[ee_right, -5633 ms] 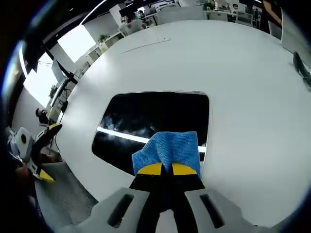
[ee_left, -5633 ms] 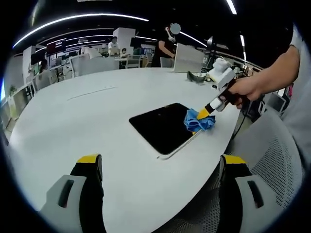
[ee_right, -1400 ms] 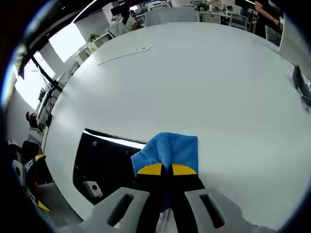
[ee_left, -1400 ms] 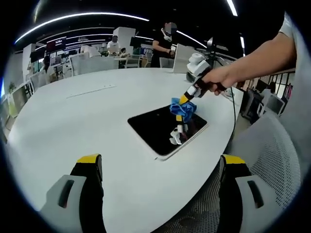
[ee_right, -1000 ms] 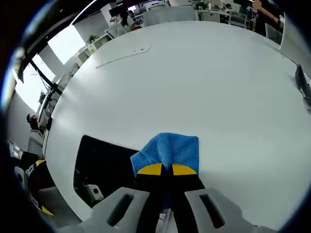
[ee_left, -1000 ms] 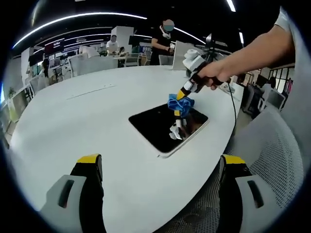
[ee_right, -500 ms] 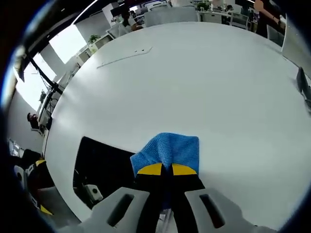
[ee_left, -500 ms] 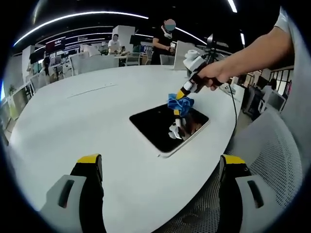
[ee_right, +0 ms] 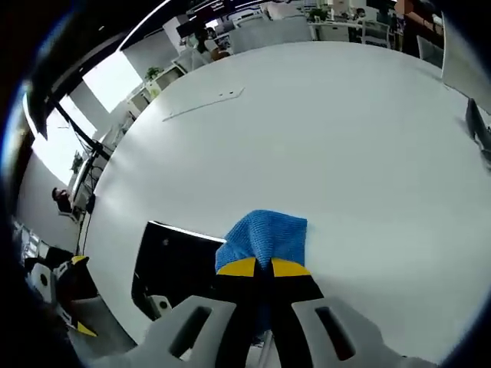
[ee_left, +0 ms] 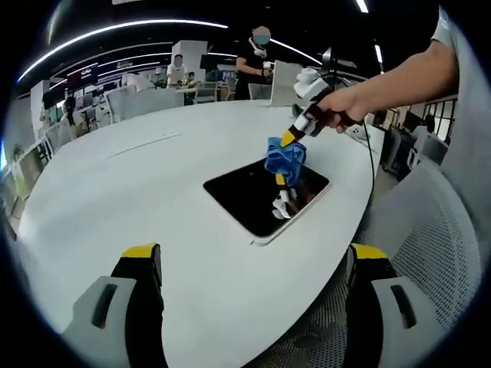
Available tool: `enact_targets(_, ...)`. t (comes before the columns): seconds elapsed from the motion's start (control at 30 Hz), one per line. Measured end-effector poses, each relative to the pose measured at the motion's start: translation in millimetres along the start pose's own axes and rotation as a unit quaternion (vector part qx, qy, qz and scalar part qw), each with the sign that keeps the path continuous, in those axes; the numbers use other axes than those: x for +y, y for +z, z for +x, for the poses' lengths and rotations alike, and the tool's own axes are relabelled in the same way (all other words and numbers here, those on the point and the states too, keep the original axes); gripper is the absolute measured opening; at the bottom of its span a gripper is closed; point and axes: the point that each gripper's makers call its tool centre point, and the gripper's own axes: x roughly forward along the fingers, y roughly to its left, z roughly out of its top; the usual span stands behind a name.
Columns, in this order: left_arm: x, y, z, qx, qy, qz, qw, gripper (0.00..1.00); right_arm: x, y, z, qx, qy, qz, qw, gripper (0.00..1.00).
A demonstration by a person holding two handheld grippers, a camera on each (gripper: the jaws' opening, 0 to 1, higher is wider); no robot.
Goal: Wipe the mirror surface with the cleaning cloth until all visible marks leave the cleaned area.
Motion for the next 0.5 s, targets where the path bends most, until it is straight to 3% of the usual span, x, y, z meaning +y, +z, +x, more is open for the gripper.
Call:
enact_targets(0.27, 2.5, 4.9, -1.2, -0.013, 0.002, -0.008, 0.9999, 0.99, -3.5, -1.8, -25.4, -0.012, -0.002, -0.013, 0.9998, 0.0)
enact_targets(0.5, -2.3, 2.3, 0.0, -0.005, -0.006, -0.008, 0.9999, 0.99, -17.0, -2.6, -46.3, -0.023, -0.009, -0.012, 0.9996, 0.0)
